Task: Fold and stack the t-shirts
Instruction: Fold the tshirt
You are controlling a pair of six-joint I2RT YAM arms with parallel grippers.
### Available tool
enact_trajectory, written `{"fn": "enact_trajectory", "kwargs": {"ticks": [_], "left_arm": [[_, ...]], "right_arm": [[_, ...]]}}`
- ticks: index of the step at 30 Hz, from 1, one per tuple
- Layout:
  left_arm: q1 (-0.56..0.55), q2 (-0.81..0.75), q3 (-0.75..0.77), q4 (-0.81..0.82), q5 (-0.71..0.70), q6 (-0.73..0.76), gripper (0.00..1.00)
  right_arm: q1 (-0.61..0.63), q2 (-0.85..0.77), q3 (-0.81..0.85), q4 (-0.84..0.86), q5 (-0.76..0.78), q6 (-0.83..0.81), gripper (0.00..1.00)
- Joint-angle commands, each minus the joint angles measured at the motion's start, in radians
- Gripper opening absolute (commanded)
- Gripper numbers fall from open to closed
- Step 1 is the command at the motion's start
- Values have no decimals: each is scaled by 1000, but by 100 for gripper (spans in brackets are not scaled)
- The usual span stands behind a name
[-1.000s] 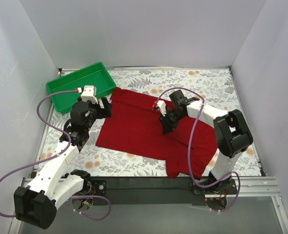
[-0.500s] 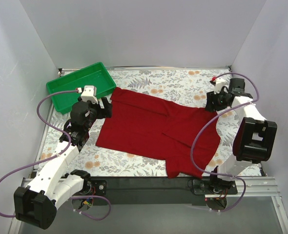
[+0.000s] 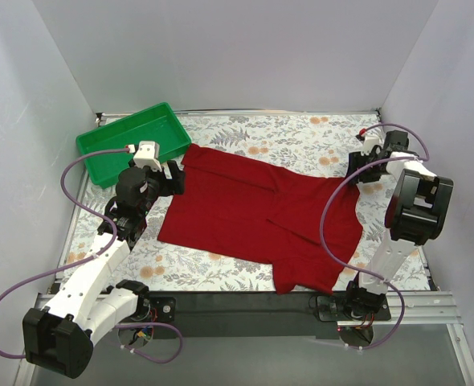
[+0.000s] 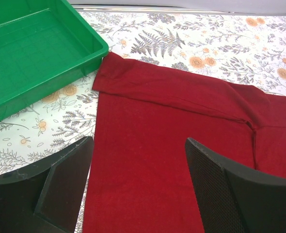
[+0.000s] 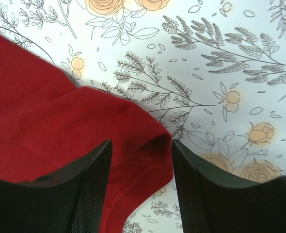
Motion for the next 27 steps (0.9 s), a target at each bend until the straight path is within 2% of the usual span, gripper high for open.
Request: {"fn": "enact_trajectory", "kwargs": {"ticks": [1,4,7,13,14,16,26,27], "left_arm": [[-4,-14,5,0,11,1,71],[-4,-9,5,0,16,1,71],[-4,-8,3,0,13,1,71],[-4,-3,3,0,11,1,71],[-4,-1,3,0,13,1,71],[-4,2,5,0,14,1,71],[-4,11,5,0,13,-1,71],[-4,12,3,2,14,-1,71]], "right_arm": [[-7,20,43,10,-37,4,50],[-9,35,46,10,-45,-6,48],[-10,53,55,10,-37,-12,41],[-35,72,81,10,-30,-16,18],[-41,72,88,10,-30,-16,10],[-52,70,95,10,-27,-16,1],[-98,89,135,10,-30,-16,1],[-98,89,135,9,-42,-19,7]]}}
